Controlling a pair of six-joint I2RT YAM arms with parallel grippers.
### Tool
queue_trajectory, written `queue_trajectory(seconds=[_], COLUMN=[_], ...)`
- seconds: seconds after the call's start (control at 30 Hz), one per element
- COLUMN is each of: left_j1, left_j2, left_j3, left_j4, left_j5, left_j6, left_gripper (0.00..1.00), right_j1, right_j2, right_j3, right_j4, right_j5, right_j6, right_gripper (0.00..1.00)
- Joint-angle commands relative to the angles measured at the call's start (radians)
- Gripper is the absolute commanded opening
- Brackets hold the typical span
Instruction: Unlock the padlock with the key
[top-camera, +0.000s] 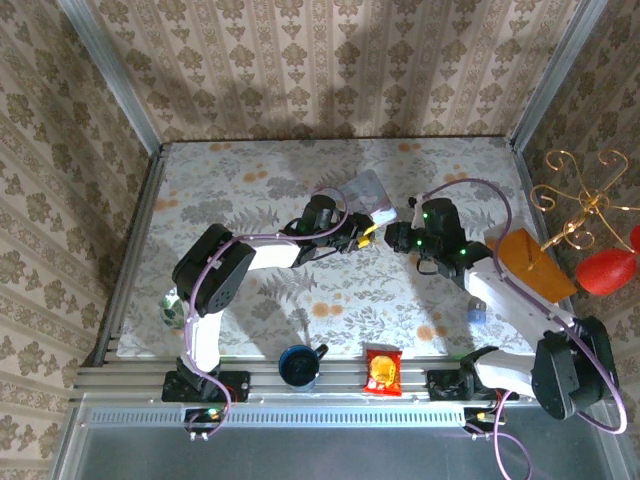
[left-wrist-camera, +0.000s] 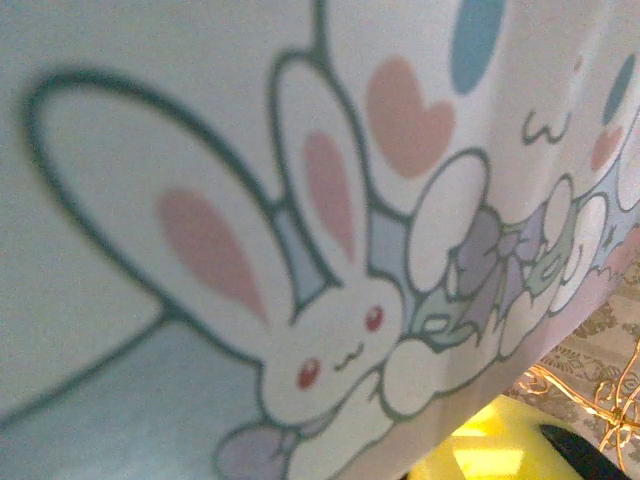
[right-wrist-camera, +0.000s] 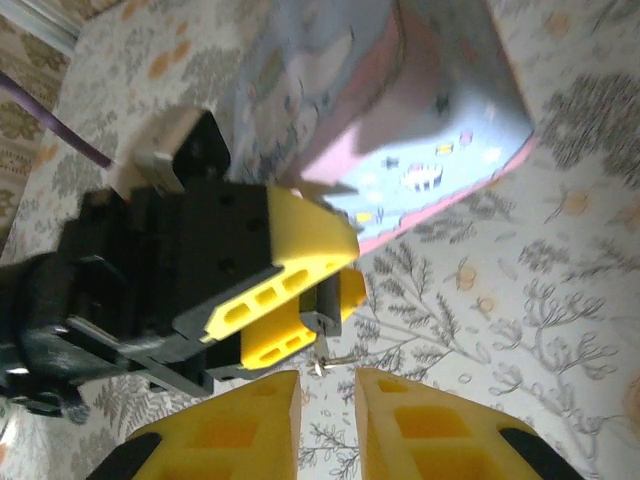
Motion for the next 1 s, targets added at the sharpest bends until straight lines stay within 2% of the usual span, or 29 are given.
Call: queue_trajectory(seconds=[0.0, 0.2, 0.47, 0.83, 0.97], left_j1=[0.007, 0.005, 0.003, 0.002, 0.002], left_j2=[0.018, 0.014, 0.018, 0.011, 0.015], left_j3=[0.002, 0.001, 0.000, 0.001, 0.003], left_j4=[0.002, 0.000, 0.005, 0.006, 0.008], left_j5=[0.006, 0.000, 0.005, 0.007, 0.008], left_j6=[0.015, 0.017, 0.012, 0.011, 0.011], left_gripper=[0.00, 0.00, 0.00, 0.00, 0.00], right_j1=[0.000, 0.038, 0.075, 0.075, 0.072], right_j2=[0.065, 0.096, 0.102, 0.156, 0.157], right_j3=[-0.048, -0.071, -0.045, -0.023, -0.029], right_j4=[0.124, 0.233, 0.175, 0.200, 0.228], right_j5=[-0.109, -0.084, 0.020, 0.014, 0.008], right_j6=[0.076, 0.090, 0.043, 0.042, 0.060], right_gripper=[0.22, 0.25, 0.28, 0.20, 0.14])
